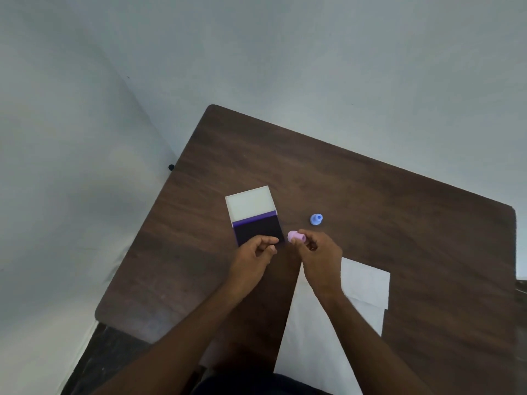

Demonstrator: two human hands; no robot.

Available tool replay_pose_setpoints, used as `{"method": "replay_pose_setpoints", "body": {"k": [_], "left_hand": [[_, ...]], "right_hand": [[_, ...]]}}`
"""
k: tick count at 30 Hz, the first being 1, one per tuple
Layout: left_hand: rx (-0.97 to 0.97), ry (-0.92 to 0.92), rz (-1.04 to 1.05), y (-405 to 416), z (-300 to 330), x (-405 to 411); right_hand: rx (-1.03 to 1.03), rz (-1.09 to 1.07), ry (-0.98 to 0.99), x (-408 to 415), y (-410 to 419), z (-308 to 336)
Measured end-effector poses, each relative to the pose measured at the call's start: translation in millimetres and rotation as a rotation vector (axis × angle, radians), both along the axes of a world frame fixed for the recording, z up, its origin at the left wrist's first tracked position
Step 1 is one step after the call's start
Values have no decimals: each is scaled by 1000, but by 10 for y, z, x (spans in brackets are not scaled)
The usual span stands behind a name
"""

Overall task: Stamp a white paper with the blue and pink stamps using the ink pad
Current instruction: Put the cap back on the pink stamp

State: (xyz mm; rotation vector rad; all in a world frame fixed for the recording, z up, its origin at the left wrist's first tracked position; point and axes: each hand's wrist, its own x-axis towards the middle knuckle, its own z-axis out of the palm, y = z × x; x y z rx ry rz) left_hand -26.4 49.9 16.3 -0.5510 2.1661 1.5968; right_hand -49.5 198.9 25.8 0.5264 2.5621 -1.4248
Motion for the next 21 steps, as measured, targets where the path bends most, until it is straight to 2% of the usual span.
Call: {"method": "replay_pose_setpoints", "body": {"k": [5, 11, 21], "left_hand": [[-110, -33, -90, 316, 21, -254], [-136, 10, -156, 580, 90, -451], [-215, -35, -195, 754, 17, -538]], "right_hand": [[88, -64, 2, -117, 216, -15], [181, -101, -45, -277, 463, -137], [291, -10, -223, -471, 596, -400]]}}
